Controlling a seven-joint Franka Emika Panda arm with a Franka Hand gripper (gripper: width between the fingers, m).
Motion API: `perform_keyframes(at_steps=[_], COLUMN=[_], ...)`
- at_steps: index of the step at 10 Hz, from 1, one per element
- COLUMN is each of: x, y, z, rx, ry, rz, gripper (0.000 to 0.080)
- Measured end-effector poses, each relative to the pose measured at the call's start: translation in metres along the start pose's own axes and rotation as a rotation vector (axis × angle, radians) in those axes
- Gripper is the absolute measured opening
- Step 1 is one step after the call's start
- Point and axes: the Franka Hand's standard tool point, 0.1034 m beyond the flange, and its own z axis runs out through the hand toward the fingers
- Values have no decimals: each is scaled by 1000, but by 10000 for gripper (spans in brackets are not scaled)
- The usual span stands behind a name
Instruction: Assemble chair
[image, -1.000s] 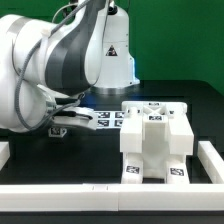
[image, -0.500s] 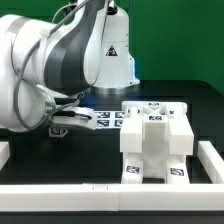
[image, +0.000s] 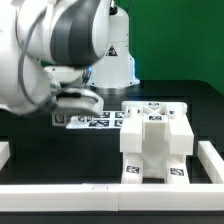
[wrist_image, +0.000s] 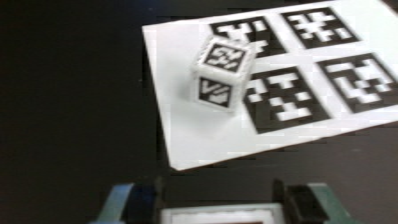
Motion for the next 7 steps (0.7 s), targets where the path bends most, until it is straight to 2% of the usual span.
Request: perform_keyframes(at_steps=[2, 3, 4, 7], x=[-25, -29, -23, -24], y=[-19, -22, -16, -19], z=[-21, -25, -17, -15], rx=[5, 0, -14, -7], ry=[36, 59, 85, 77], rz=[93, 95, 126, 293], gripper=[282, 282, 282, 282])
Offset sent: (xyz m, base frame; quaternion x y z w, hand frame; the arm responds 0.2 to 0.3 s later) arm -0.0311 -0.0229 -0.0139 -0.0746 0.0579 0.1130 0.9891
